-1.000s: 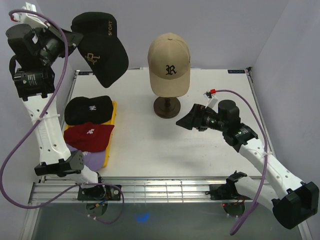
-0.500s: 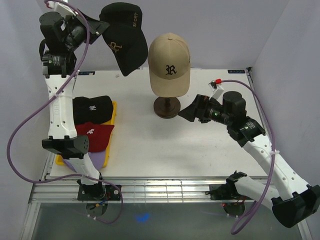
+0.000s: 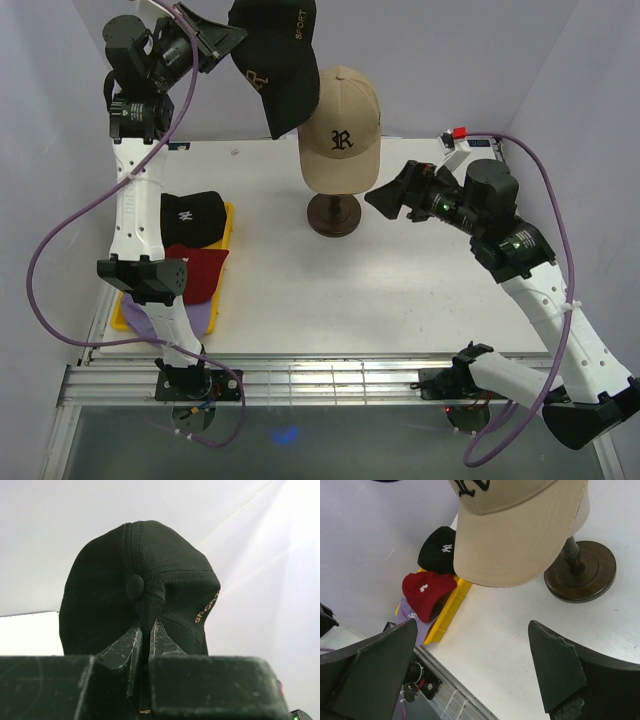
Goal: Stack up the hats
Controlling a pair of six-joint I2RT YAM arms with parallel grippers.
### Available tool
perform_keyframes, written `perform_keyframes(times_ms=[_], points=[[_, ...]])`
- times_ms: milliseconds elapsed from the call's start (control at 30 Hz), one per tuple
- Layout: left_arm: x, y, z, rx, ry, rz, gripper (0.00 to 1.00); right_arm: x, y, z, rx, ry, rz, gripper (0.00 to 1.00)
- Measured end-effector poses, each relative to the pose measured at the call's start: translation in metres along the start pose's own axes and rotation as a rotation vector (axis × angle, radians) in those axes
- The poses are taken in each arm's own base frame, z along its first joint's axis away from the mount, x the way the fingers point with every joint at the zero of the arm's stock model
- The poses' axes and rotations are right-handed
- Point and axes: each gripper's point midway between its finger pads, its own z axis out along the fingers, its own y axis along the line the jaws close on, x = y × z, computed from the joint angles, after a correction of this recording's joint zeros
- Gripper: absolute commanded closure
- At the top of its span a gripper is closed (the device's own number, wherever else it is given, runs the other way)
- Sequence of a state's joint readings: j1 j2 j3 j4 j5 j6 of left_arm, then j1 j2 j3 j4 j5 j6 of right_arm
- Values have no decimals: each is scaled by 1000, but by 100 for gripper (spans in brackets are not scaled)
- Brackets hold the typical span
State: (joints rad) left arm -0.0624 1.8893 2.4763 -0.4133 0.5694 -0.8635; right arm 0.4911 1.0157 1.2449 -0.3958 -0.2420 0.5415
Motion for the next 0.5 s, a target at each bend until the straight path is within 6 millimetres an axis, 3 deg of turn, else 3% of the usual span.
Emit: perform_keyframes(times_ms=[267, 500], points=[[2, -10, 2, 41, 7, -11, 100, -44, 24, -8, -28, -85, -53, 3], [17, -23, 9, 73, 34, -20, 100, -77, 48, -6, -81, -138, -77, 3]])
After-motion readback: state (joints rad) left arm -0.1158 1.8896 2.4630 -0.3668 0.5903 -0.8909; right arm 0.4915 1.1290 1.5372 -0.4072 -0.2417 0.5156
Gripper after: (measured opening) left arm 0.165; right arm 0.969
